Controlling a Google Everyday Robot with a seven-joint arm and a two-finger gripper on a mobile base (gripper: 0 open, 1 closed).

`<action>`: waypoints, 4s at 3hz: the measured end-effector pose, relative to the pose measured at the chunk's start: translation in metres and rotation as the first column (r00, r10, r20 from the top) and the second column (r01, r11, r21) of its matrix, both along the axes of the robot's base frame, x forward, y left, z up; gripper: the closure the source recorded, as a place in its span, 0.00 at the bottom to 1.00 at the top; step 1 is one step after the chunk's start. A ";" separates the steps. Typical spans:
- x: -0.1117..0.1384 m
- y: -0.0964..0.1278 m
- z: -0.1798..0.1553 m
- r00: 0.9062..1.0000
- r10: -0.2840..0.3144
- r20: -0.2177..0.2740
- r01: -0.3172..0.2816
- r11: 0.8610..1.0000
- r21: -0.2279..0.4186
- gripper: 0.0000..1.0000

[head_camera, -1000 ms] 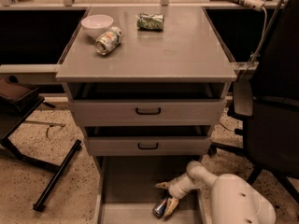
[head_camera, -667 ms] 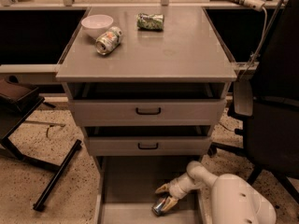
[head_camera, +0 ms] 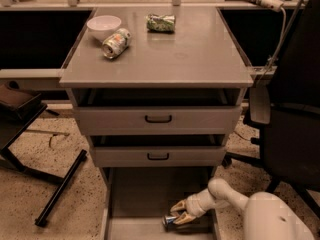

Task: Pick redbull can from bottom drawer and place on counter

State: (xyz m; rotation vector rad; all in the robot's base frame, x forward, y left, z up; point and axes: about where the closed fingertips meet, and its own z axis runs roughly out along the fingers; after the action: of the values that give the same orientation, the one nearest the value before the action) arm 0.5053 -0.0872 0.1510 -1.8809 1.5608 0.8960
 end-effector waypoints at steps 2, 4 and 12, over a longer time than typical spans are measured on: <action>-0.011 -0.034 0.163 0.982 -0.161 0.099 0.147 0.980 0.132 1.00; -0.011 -0.024 0.263 0.977 -0.141 0.160 0.122 0.985 0.124 1.00; -0.011 0.049 0.727 0.840 0.053 0.540 -0.137 0.984 0.117 1.00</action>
Offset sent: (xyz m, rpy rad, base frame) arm -0.0274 -0.0465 0.2944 0.1861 -0.1844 -0.1909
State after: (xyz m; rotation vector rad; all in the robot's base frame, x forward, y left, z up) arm 0.4945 -0.0379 0.8779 -1.8948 1.0353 0.4456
